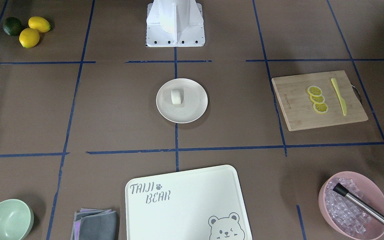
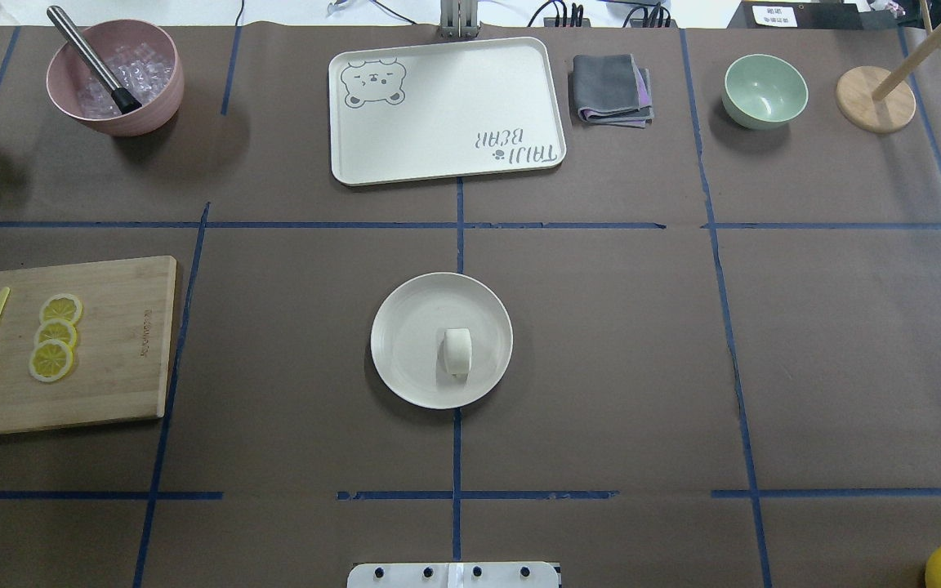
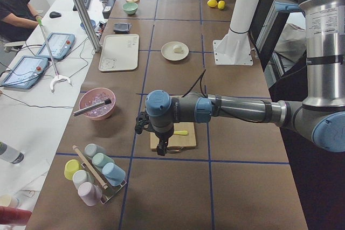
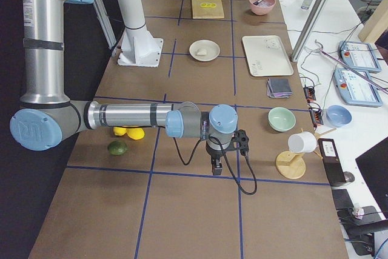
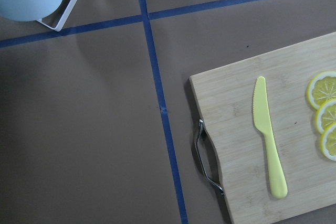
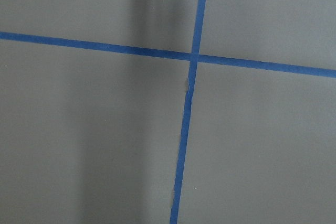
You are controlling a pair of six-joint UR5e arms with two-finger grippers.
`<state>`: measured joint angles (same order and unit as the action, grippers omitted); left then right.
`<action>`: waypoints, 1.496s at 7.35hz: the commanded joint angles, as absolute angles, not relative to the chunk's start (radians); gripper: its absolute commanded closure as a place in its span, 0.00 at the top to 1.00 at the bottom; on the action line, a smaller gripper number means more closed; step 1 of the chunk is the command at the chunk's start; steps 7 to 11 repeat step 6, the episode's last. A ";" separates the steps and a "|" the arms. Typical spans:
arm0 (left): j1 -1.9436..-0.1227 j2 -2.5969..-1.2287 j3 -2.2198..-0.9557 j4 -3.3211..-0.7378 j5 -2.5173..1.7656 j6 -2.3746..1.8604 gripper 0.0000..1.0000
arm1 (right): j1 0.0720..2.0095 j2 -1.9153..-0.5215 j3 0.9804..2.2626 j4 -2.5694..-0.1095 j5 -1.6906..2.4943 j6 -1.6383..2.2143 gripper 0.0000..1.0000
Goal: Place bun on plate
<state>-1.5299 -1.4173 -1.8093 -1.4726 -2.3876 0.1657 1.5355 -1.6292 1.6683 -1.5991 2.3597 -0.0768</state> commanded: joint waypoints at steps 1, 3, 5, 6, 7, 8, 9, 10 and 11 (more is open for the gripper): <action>-1.529 -1.419 -1.815 -1.473 -2.388 0.166 1.00 | 1.536 -1.620 1.648 -1.600 2.358 -0.081 1.00; -1.529 -1.433 -1.813 -1.473 -2.387 0.158 1.00 | 1.536 -1.617 1.643 -1.598 2.359 -0.080 1.00; -1.529 -1.416 -1.895 -1.471 -2.385 0.163 1.00 | 1.536 -1.617 1.643 -1.597 2.362 -0.078 1.00; -1.528 -1.416 -1.893 -1.473 -2.385 0.161 1.00 | 1.536 -1.618 1.643 -1.597 2.370 -0.078 1.00; -1.528 -1.416 -1.893 -1.473 -2.385 0.161 1.00 | 1.536 -1.618 1.643 -1.597 2.370 -0.078 1.00; -1.528 -1.416 -1.893 -1.473 -2.385 0.161 1.00 | 1.536 -1.618 1.643 -1.597 2.370 -0.078 1.00; -1.528 -1.416 -1.893 -1.473 -2.385 0.161 1.00 | 1.536 -1.618 1.643 -1.597 2.370 -0.078 1.00; -1.528 -1.416 -1.893 -1.473 -2.385 0.161 1.00 | 1.536 -1.618 1.643 -1.597 2.370 -0.078 1.00; -1.528 -1.416 -1.893 -1.473 -2.385 0.161 1.00 | 1.536 -1.618 1.643 -1.597 2.370 -0.078 1.00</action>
